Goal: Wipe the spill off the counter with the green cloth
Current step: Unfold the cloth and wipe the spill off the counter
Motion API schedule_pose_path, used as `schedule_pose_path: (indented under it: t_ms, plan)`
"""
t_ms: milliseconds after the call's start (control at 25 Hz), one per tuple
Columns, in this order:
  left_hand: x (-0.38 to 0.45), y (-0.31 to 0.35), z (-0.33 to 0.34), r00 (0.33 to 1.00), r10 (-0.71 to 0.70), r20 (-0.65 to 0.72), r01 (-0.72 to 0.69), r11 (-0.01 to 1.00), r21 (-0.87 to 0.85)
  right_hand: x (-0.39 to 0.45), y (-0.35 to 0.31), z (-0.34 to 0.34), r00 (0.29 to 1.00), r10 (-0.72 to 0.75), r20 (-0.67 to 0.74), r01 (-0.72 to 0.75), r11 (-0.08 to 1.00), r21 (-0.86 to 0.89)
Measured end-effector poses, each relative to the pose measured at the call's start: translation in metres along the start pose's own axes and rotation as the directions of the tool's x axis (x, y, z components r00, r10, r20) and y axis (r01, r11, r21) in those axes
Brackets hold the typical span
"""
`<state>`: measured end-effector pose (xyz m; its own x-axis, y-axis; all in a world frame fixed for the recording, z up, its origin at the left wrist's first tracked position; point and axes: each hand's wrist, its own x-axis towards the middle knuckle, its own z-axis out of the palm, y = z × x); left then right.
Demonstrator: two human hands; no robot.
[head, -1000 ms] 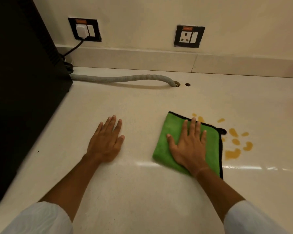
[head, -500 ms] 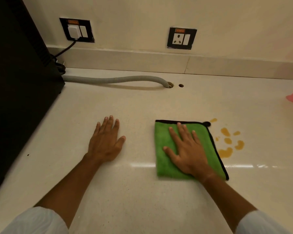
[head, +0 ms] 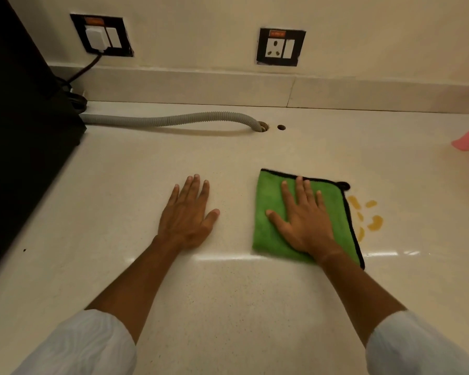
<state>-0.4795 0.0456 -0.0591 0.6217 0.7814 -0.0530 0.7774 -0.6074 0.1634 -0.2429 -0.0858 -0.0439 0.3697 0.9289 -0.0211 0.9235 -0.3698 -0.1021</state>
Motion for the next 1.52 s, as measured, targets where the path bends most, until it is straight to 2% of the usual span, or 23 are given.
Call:
schedule_pose_path:
  t_ms: [80, 120, 200, 280, 400, 440, 520, 640, 720, 760, 840, 920, 1000, 1080, 1160, 1280, 1360, 1440, 1520]
  plan:
    - [0.0, -0.001, 0.0, 1.0, 0.001, -0.006, -0.001, 1.0, -0.007, -0.03, 0.007, 0.001, 0.998, -0.063, -0.024, 0.063, 0.998, 0.02]
    - [0.0, -0.001, 0.0, 1.0, 0.003, -0.004, -0.003, 1.0, -0.01, -0.041, 0.012, 0.002, 0.999, -0.009, -0.048, 0.011, 0.999, 0.032]
    - [0.0, -0.002, 0.0, 1.0, 0.003, -0.014, -0.003, 1.0, -0.019, -0.044, 0.022, 0.002, 0.969, 0.224, -0.101, -0.218, 0.974, 0.067]
    - [0.001, -0.003, 0.001, 1.0, 0.005, -0.017, -0.005, 1.0, -0.02, -0.028, 0.033, 0.0, 0.893, 0.437, -0.112, -0.425, 0.898, 0.114]
    - [0.0, -0.003, 0.001, 1.0, 0.002, -0.018, -0.003, 1.0, -0.024, 0.012, 0.055, -0.004, 0.821, 0.567, -0.065, -0.554, 0.819, 0.149]
    - [0.0, -0.003, 0.002, 1.0, 0.0, -0.018, 0.0, 1.0, -0.023, 0.025, 0.063, -0.005, 0.821, 0.569, -0.036, -0.56, 0.817, 0.139]
    - [0.001, -0.003, 0.002, 1.0, 0.0, -0.019, -0.001, 1.0, -0.013, 0.044, 0.072, -0.007, 0.874, 0.486, -0.002, -0.485, 0.872, 0.071]
    - [0.002, -0.003, 0.002, 1.0, 0.006, -0.011, -0.006, 1.0, -0.003, 0.037, 0.071, -0.011, 0.978, 0.208, 0.024, -0.208, 0.978, -0.011]
    - [0.001, -0.004, 0.001, 1.0, 0.01, -0.004, -0.01, 1.0, -0.009, 0.004, 0.065, -0.011, 0.997, 0.062, 0.034, -0.062, 0.998, 0.007]
    - [0.002, -0.004, 0.001, 1.0, 0.014, -0.005, -0.015, 1.0, -0.016, -0.017, 0.065, -0.01, 0.999, 0.053, 0.013, -0.053, 0.998, 0.022]
    - [0.001, -0.004, 0.0, 1.0, 0.014, -0.014, -0.015, 0.999, -0.032, -0.048, 0.071, -0.005, 0.975, 0.213, -0.069, -0.212, 0.977, 0.019]
    - [-0.001, -0.002, 0.0, 1.0, 0.006, -0.025, -0.007, 1.0, -0.025, -0.053, 0.085, -0.004, 0.881, 0.465, -0.085, -0.463, 0.885, 0.043]
    - [-0.002, -0.001, 0.0, 1.0, -0.003, -0.025, 0.003, 1.0, -0.027, -0.034, 0.099, -0.008, 0.812, 0.581, -0.054, -0.577, 0.814, 0.066]
    - [0.0, 0.0, 0.0, 0.999, -0.009, -0.031, 0.008, 0.999, -0.036, -0.001, 0.11, -0.012, 0.822, 0.568, -0.039, -0.566, 0.822, 0.058]
    - [0.002, -0.001, 0.001, 0.999, -0.002, -0.033, 0.001, 0.999, -0.036, 0.027, 0.113, -0.014, 0.875, 0.485, -0.015, -0.484, 0.875, 0.021]
    - [0.001, -0.003, 0.002, 1.0, 0.005, -0.021, -0.005, 1.0, -0.03, 0.025, 0.099, -0.015, 0.965, 0.261, 0.012, -0.261, 0.965, -0.008]
    - [0.001, -0.004, 0.001, 1.0, 0.005, -0.016, -0.006, 0.999, -0.033, -0.008, 0.089, -0.014, 0.992, 0.125, 0.001, -0.125, 0.992, 0.023]
    - [0.001, -0.005, 0.001, 1.0, 0.007, -0.016, -0.008, 0.999, -0.041, -0.044, 0.091, -0.011, 0.979, 0.186, -0.078, -0.181, 0.981, 0.065]
    - [0.001, -0.005, 0.001, 1.0, 0.006, -0.015, -0.006, 0.999, -0.049, -0.066, 0.1, -0.006, 0.91, 0.393, -0.13, -0.385, 0.919, 0.085]
